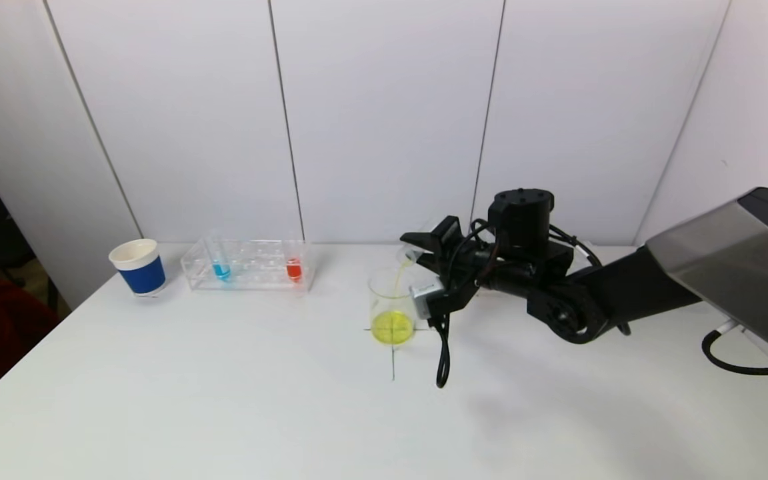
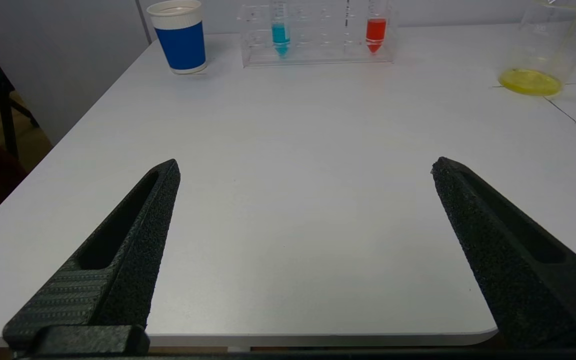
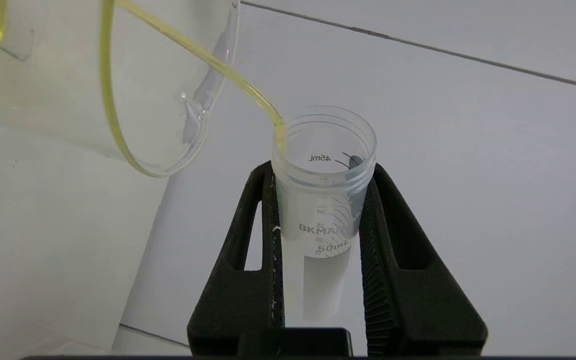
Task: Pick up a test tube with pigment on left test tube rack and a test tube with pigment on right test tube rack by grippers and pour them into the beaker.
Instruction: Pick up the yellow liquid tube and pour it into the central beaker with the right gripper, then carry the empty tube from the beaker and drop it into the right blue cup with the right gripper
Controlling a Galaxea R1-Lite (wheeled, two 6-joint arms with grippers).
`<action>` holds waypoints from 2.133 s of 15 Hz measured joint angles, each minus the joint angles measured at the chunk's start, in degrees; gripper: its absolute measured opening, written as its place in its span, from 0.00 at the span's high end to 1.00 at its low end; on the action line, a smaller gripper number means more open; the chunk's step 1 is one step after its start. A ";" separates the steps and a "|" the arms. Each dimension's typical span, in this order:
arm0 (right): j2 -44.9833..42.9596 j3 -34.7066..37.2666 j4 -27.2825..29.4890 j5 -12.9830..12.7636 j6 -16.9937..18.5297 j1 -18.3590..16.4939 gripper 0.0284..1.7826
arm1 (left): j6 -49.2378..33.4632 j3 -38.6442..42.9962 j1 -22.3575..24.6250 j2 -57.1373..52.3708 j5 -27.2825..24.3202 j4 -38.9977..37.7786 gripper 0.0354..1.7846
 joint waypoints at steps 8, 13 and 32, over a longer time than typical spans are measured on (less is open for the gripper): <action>-0.61 -2.77 4.62 -1.41 -4.96 0.13 0.73 | 0.00 0.00 0.00 0.00 0.00 0.00 0.01; -0.41 -3.75 5.01 -1.60 -6.47 0.72 0.73 | 0.00 0.00 0.00 0.00 0.00 0.00 0.01; -9.48 0.74 1.71 -8.30 58.61 5.38 0.73 | 0.00 0.00 0.00 0.00 -0.02 0.00 0.01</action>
